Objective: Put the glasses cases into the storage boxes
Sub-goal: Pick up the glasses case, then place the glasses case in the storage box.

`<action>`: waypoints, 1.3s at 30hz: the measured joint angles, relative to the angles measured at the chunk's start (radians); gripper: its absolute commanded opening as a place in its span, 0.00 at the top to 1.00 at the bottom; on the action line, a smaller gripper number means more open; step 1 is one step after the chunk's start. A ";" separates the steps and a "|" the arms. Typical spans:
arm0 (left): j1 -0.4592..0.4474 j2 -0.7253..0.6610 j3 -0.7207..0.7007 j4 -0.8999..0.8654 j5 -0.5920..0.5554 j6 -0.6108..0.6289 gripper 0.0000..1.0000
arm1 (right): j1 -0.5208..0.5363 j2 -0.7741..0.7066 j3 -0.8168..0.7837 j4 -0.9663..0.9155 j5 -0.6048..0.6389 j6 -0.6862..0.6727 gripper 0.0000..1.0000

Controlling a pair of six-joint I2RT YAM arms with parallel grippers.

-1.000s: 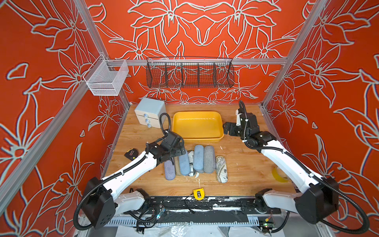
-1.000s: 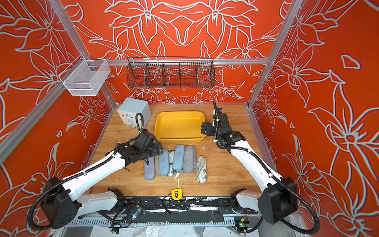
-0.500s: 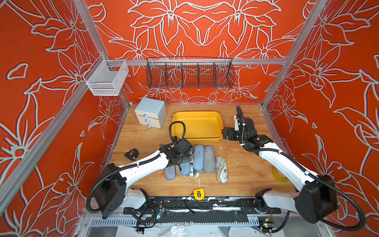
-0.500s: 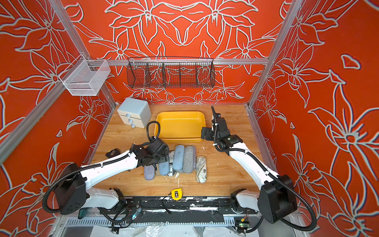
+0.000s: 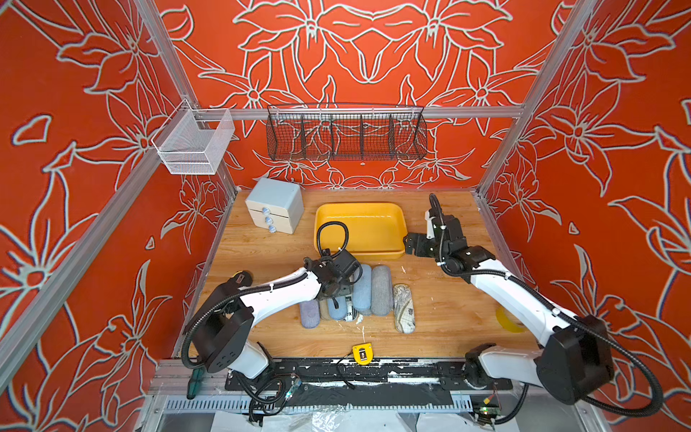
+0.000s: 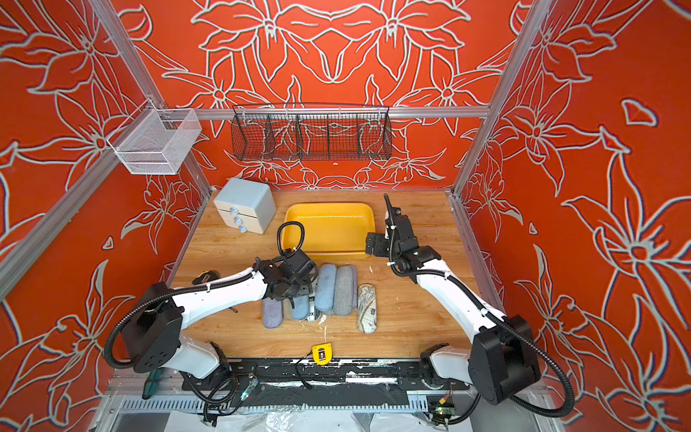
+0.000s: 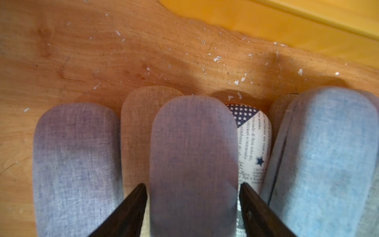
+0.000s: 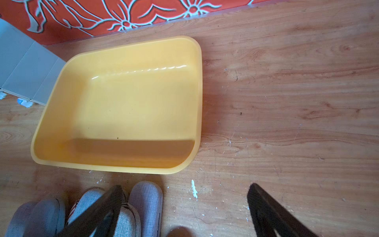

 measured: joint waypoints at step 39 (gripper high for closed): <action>0.166 0.027 0.470 -0.173 0.046 0.300 0.46 | -0.001 0.032 -0.006 0.007 -0.019 -0.002 0.03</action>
